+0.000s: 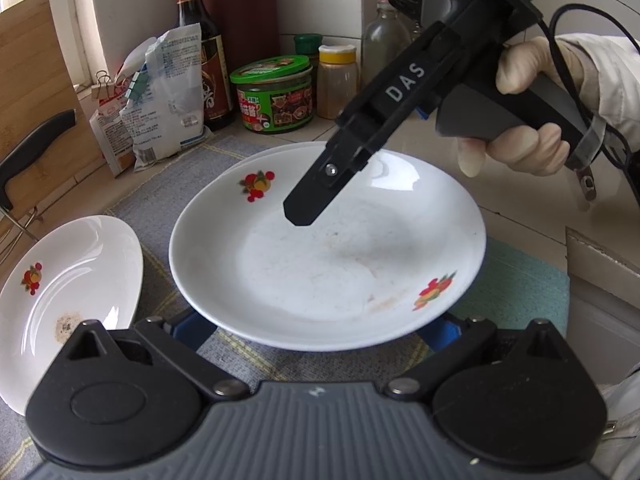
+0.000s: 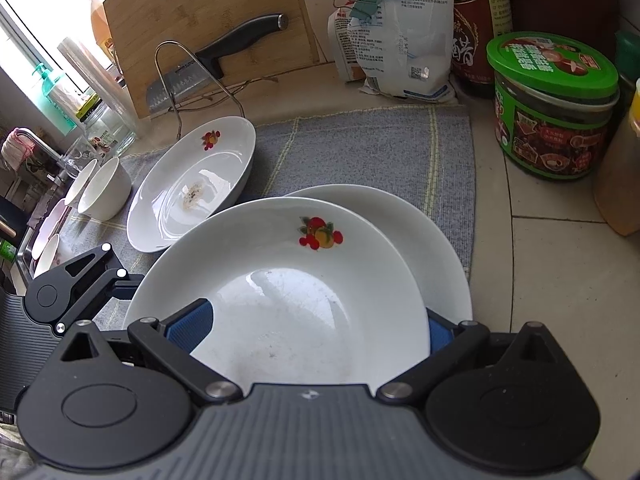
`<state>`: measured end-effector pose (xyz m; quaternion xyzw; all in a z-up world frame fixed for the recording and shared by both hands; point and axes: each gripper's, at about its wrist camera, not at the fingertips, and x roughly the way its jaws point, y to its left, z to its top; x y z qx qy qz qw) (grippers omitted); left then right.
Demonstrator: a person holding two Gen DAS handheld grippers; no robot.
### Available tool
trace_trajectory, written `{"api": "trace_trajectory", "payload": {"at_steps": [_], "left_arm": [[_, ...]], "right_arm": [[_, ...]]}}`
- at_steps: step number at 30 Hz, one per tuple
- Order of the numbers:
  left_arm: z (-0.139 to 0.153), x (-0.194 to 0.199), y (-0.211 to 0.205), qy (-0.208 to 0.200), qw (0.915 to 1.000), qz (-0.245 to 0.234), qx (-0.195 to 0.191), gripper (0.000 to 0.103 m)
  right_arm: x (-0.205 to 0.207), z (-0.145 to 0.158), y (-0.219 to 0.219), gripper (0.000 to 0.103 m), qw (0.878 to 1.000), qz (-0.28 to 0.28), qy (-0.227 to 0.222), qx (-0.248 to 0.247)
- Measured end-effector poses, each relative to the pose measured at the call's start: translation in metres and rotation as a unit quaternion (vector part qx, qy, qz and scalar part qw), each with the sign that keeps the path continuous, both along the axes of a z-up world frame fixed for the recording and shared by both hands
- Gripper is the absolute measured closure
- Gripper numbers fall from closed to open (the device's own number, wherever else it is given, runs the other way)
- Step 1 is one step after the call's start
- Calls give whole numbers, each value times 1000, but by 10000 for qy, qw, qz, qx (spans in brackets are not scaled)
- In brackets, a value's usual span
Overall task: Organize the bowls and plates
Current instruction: 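Lower the held plate onto the other plates with the right gripper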
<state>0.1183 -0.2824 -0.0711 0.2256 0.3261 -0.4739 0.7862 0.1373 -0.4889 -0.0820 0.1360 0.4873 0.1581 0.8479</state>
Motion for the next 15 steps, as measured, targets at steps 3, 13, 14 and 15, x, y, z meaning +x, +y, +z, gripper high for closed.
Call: {"api": "trace_trajectory", "payload": {"at_steps": [3,13,14,15], "left_arm": [[0,2,-1,9,10000,-18,4,1],[0,3,-1,-13,9999,-101,56,1],[0,2,-1,-28,9999,-112,55,1],[1,2,0,-44,9999,-117,53,1]], "right_arm": [[-1,0,-2,0,10000,-12,15,30],[-4,1,-3,0,9999,-103,40,11],[-4,2,-3,0,9999,-117,41,14],[-5,2,-3,0,9999,-131,44,18]]}}
